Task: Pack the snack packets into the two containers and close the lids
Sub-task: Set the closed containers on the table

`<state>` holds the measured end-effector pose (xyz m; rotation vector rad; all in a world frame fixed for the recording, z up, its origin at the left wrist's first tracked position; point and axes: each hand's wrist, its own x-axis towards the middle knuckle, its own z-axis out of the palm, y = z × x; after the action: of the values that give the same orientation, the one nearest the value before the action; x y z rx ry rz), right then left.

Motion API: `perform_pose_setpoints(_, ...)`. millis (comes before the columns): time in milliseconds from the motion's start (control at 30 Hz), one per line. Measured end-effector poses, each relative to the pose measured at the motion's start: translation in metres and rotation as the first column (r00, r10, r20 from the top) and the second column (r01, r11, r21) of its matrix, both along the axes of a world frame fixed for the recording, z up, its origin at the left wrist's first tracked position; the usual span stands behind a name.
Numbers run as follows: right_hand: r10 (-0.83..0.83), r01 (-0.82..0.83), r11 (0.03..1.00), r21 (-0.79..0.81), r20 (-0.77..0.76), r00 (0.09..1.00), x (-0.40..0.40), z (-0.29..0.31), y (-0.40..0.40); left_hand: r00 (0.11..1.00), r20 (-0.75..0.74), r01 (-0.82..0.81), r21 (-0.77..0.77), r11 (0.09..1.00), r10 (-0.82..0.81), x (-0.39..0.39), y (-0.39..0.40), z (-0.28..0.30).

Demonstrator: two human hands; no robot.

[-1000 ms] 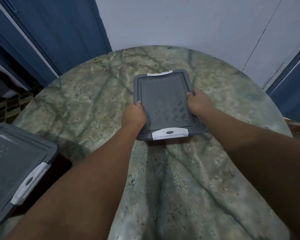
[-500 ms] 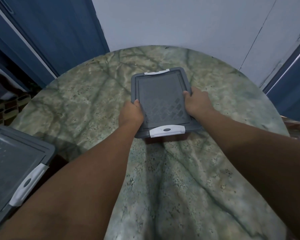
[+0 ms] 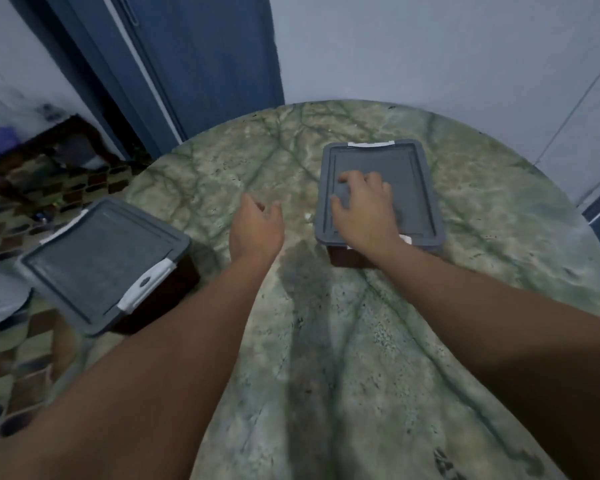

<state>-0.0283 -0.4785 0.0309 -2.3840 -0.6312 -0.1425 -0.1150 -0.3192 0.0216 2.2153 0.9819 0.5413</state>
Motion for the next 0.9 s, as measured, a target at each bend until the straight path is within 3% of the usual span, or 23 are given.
perform_pose_setpoints(200, 0.240, -0.227, 0.969, 0.094, -0.165, 0.957, -0.063, 0.000, 0.082, 0.993, 0.068, -0.098, -0.014, 0.995, 0.099, -0.080, 0.051, 0.016)
perform_pose_setpoints(467, 0.328, -0.304, 0.944, 0.131, -0.232, 0.916, -0.131, -0.006, 0.189, 0.951, 0.155, -0.260, -0.069, 0.963, 0.267, -0.176, 0.128, 0.020)
perform_pose_setpoints(667, 0.351, -0.355, 0.935, 0.022, -0.224, 0.909, -0.155, -0.012, 0.242, 0.891, 0.048, -0.452, 0.005, 0.892, 0.451, -0.225, 0.155, 0.013)
perform_pose_setpoints(733, 0.344, -0.363, 0.931, -0.041, -0.237, 0.909, -0.155, -0.014, 0.251, 0.839, -0.050, -0.545, -0.070, 0.836, 0.543, -0.235, 0.163, 0.009)
perform_pose_setpoints(833, 0.343, -0.386, 0.912, -0.135, -0.262, 0.902, -0.150, -0.019, 0.261, 0.740, -0.196, -0.669, -0.308, 0.676, 0.643, -0.240, 0.173, 0.004)
perform_pose_setpoints(900, 0.334, -0.385, 0.897, -0.216, -0.239, 0.912, -0.145, -0.022, 0.265, 0.742, -0.190, -0.656, -0.406, 0.637, 0.643, -0.240, 0.175, 0.000)
